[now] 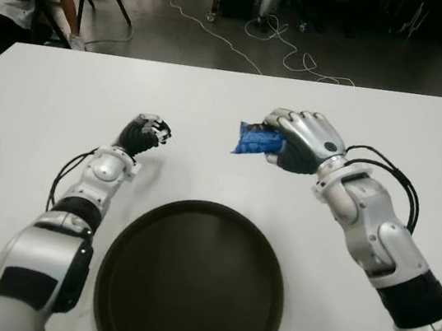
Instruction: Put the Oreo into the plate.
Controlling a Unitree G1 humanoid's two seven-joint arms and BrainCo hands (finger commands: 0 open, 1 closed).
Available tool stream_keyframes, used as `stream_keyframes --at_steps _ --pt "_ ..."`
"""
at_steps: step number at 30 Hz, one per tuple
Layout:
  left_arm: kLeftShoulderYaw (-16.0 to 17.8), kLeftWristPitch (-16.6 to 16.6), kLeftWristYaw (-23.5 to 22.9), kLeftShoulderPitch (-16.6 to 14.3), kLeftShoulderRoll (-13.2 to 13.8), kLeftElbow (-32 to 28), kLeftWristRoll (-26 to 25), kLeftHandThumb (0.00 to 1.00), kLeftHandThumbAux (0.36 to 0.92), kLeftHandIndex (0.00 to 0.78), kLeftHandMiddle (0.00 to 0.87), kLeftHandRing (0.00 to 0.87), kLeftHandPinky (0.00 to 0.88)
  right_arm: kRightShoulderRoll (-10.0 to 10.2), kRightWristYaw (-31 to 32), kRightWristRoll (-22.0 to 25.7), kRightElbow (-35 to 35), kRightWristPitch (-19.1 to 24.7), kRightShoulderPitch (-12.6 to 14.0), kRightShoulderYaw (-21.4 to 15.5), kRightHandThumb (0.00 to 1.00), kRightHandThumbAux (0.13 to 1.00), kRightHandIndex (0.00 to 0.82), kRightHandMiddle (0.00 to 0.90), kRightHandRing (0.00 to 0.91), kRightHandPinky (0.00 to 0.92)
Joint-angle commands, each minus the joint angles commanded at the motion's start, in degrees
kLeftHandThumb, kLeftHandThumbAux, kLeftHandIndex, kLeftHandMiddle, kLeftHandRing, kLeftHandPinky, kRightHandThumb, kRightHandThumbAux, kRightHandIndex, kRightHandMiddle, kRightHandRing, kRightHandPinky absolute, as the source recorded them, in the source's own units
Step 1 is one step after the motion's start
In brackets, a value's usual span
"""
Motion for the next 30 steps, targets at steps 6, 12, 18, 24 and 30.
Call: stream_keyframes --at_steps 6,12,18,24,30 --pt "-0.16 0.16 0.03 0.03 0.18 -0.05 0.13 0.942 0.655 0.488 0.437 0.439 0.389 0.33 -0.35 -0.68 -1.87 -0.72 1.19 -0.16 0.683 0.73 0.427 0.665 0.671 0.654" --pt "-0.31 0.57 0.4 -0.04 0.32 -0.02 0.31 0.941 0.655 0.481 0.436 0.442 0.382 4.93 -1.79 -5.21 -6.89 0.31 6.81 5.05 0.683 0.731 0.427 0.669 0.678 0.659" --pt "-0.39 0.6 0.61 -0.01 0.33 -0.02 0.45 0.941 0.655 0.481 0.436 0.442 0.383 6.37 2.2 -2.93 -10.07 -2.3 8.94 7.91 0.683 0.731 0.426 0.686 0.697 0.693" --pt "0.31 0.45 -0.35 0.0 0.0 0.01 -0.43 0.941 0.655 0.484 0.433 0.446 0.392 3.37 9.48 6.64 -12.33 -11.07 8.64 6.3 0.685 0.73 0.426 0.697 0.715 0.727" --pt "0.49 -0.22 -1.06 0.1 -0.07 -0.03 -0.7 0.943 0.653 0.487 0.441 0.441 0.39 3.28 11.83 8.26 -9.09 -14.82 6.95 7.01 0.686 0.729 0.428 0.713 0.724 0.727"
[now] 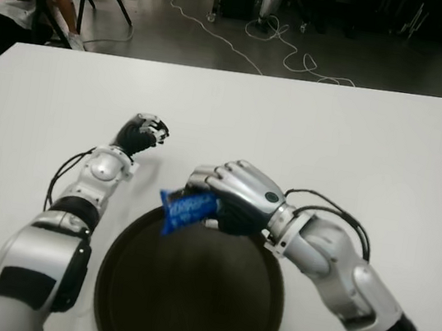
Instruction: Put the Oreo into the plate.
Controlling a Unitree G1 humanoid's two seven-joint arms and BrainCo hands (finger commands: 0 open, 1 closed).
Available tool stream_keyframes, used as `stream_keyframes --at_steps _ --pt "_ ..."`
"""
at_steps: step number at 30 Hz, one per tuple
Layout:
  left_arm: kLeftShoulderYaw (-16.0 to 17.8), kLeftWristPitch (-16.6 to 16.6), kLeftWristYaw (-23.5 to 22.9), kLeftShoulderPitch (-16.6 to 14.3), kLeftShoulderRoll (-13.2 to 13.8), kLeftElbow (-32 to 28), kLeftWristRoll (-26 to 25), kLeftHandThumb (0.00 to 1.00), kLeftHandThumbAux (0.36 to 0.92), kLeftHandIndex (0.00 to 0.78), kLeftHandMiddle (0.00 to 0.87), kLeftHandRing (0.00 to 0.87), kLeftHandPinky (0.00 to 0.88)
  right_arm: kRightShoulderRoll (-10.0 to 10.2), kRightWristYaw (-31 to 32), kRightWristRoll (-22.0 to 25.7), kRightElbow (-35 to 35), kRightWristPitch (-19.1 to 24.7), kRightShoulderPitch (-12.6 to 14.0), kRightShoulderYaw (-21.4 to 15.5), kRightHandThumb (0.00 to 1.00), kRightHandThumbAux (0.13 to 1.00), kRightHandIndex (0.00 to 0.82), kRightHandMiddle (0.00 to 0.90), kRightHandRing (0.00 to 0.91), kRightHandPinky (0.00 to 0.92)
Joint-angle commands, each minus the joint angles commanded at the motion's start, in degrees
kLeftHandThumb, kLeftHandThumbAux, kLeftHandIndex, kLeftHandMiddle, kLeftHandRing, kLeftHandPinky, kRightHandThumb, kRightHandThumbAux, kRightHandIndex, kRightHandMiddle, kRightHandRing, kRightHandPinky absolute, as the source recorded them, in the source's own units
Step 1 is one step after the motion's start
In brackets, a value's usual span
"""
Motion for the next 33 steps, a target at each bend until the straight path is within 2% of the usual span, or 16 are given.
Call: stream_keyframes --at_steps 17,21,29,33 --pt "-0.18 0.26 0.65 0.0 -0.05 -0.08 0.35 0.942 0.654 0.488 0.444 0.438 0.385 1.0 2.08 -1.4 0.06 2.18 0.88 -0.86 0.688 0.725 0.429 0.72 0.731 0.737" --pt "-0.45 0.2 0.94 -0.03 0.0 -0.11 0.65 0.942 0.654 0.483 0.444 0.439 0.387 0.26 4.07 -1.72 -0.77 2.83 0.46 -1.2 0.689 0.725 0.429 0.707 0.721 0.722" --pt "-0.31 -0.36 0.9 0.01 -0.09 -0.2 0.45 0.942 0.654 0.483 0.438 0.446 0.396 -1.46 6.0 -1.51 1.95 0.53 -1.07 -1.13 0.684 0.728 0.428 0.679 0.699 0.707" --pt "-0.34 -0.52 0.87 -0.01 -0.09 -0.23 0.47 0.942 0.654 0.481 0.438 0.448 0.4 -1.43 6.59 -1.69 2.56 0.35 -1.49 -0.87 0.685 0.727 0.428 0.688 0.704 0.715"
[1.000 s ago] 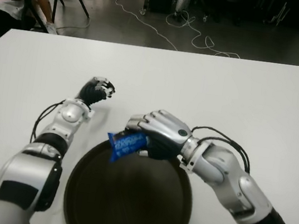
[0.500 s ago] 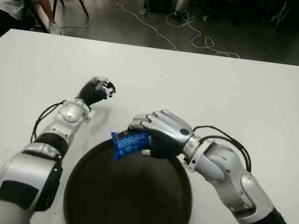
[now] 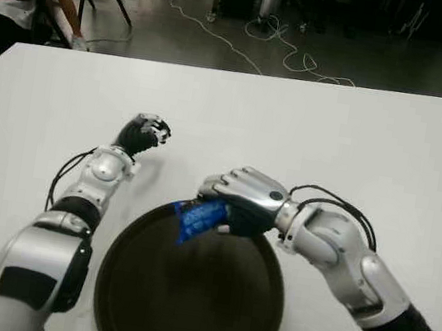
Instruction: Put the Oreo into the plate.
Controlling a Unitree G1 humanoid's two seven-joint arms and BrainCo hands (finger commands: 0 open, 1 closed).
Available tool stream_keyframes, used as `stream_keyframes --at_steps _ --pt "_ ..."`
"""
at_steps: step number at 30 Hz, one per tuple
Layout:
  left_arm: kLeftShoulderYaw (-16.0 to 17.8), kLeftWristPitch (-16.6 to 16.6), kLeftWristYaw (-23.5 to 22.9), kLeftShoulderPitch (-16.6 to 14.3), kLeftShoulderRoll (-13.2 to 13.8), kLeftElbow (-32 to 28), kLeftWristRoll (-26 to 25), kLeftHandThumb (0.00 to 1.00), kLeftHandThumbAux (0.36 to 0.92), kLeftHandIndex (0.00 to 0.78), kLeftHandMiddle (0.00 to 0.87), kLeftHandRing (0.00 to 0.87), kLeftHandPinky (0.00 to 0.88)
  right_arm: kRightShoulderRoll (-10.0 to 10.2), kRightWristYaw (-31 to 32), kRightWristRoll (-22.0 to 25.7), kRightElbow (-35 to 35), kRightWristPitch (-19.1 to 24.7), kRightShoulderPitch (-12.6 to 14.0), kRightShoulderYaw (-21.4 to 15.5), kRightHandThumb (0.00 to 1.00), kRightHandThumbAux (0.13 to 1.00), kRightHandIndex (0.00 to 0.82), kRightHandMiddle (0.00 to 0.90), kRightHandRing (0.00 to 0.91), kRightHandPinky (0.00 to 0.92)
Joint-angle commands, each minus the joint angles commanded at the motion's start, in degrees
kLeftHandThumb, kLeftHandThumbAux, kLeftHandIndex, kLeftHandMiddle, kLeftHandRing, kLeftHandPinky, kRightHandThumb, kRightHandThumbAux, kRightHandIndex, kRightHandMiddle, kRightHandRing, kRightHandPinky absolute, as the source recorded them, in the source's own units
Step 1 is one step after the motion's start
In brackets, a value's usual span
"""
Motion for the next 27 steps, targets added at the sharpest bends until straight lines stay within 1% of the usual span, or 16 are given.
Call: stream_keyframes --at_steps 4,7,11,14,15,17,23,27 --pt "0.01 -0.06 0.1 0.02 -0.06 -0.01 -0.01 0.942 0.653 0.48 0.438 0.451 0.408 0.45 -0.18 -0.71 1.05 0.08 -0.14 0.38 0.689 0.725 0.429 0.697 0.709 0.719" --pt "0.06 -0.08 0.41 0.04 -0.12 0.04 -0.01 0.942 0.653 0.48 0.436 0.453 0.413 0.86 0.54 -1.55 1.61 1.14 -0.41 0.76 0.69 0.724 0.43 0.699 0.709 0.718" --pt "0.07 -0.08 0.7 0.1 -0.23 0.02 -0.02 0.941 0.654 0.478 0.434 0.456 0.425 1.21 0.63 -1.99 3.01 1.45 -0.8 1.2 0.687 0.726 0.429 0.681 0.694 0.698" --pt "0.13 0.0 0.77 0.11 -0.32 0.01 -0.12 0.941 0.654 0.476 0.432 0.457 0.427 2.21 -0.38 -2.85 5.42 1.4 -1.21 2.11 0.686 0.727 0.428 0.675 0.69 0.701" --pt "0.29 0.09 0.66 0.1 -0.4 0.02 -0.33 0.941 0.654 0.476 0.432 0.457 0.427 3.14 -1.59 -3.66 7.71 1.16 -1.54 3.03 0.686 0.727 0.428 0.675 0.69 0.703" --pt "0.63 0.25 0.41 0.06 -0.56 0.05 -0.74 0.941 0.654 0.476 0.431 0.457 0.422 3.52 -2.76 -4.09 9.86 0.25 -1.77 3.69 0.687 0.726 0.428 0.673 0.688 0.699" --pt "0.97 0.13 -0.21 0.01 -0.68 0.12 -1.32 0.941 0.654 0.479 0.433 0.453 0.411 2.76 -4.62 -3.94 11.27 -2.38 -1.93 3.83 0.686 0.727 0.428 0.672 0.686 0.701" --pt "1.11 -0.02 -0.82 0.03 -0.7 0.1 -1.66 0.942 0.653 0.486 0.436 0.446 0.402 2.97 -4.84 -4.42 11.75 -2.81 -2.28 4.06 0.688 0.726 0.429 0.691 0.706 0.721"
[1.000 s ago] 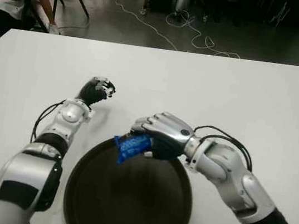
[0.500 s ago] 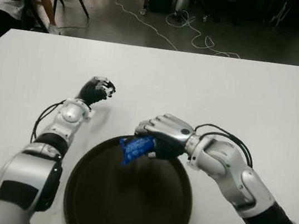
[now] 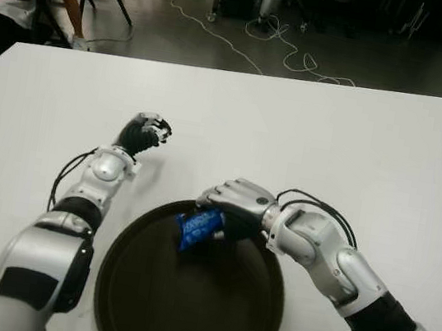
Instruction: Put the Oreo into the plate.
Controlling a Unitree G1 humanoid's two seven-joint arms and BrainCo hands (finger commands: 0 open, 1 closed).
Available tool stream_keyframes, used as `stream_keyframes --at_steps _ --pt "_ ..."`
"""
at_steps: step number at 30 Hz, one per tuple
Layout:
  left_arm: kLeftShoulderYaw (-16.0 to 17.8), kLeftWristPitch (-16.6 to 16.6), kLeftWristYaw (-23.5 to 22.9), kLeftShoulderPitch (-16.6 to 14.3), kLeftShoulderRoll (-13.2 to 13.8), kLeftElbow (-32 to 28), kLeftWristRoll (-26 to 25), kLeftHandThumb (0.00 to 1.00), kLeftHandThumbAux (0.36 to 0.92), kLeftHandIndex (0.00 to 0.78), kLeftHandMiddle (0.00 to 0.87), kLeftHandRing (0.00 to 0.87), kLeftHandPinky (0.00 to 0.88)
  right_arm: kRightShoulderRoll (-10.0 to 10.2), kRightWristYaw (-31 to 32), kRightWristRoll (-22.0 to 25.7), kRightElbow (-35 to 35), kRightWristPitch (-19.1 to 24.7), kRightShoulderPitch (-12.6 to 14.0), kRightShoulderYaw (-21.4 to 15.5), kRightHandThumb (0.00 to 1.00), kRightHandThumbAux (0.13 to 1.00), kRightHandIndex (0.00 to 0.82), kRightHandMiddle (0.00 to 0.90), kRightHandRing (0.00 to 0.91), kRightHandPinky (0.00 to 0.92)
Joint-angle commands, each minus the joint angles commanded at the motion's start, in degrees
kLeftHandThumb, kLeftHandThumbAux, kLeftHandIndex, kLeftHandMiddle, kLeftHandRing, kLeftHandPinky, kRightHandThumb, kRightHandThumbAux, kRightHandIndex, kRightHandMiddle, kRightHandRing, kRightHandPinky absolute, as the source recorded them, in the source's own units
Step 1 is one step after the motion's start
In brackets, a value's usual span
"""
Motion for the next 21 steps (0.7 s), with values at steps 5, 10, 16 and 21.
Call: stream_keyframes --at_steps 5,10,16,21 --pt "0.08 -0.02 -0.45 0.0 0.08 -0.06 -0.1 0.943 0.653 0.494 0.441 0.437 0.389 0.27 -0.84 -0.48 0.36 -0.14 0.31 0.01 0.689 0.725 0.43 0.694 0.706 0.71" --pt "-0.22 0.33 -0.12 -0.04 0.2 -0.09 0.33 0.943 0.653 0.492 0.44 0.438 0.399 0.5 -2.28 -0.32 1.02 -0.69 1.05 0.07 0.688 0.726 0.43 0.701 0.706 0.71" --pt "-0.18 0.95 0.16 -0.14 0.14 -0.07 0.32 0.943 0.653 0.488 0.438 0.441 0.405 0.65 -2.73 -0.13 2.28 -1.76 0.69 0.66 0.689 0.726 0.43 0.708 0.717 0.73" --pt "-0.65 1.08 1.06 -0.19 0.13 -0.1 0.91 0.942 0.654 0.49 0.436 0.44 0.397 0.4 -3.43 0.83 3.05 -3.66 0.69 0.49 0.689 0.726 0.43 0.704 0.712 0.724"
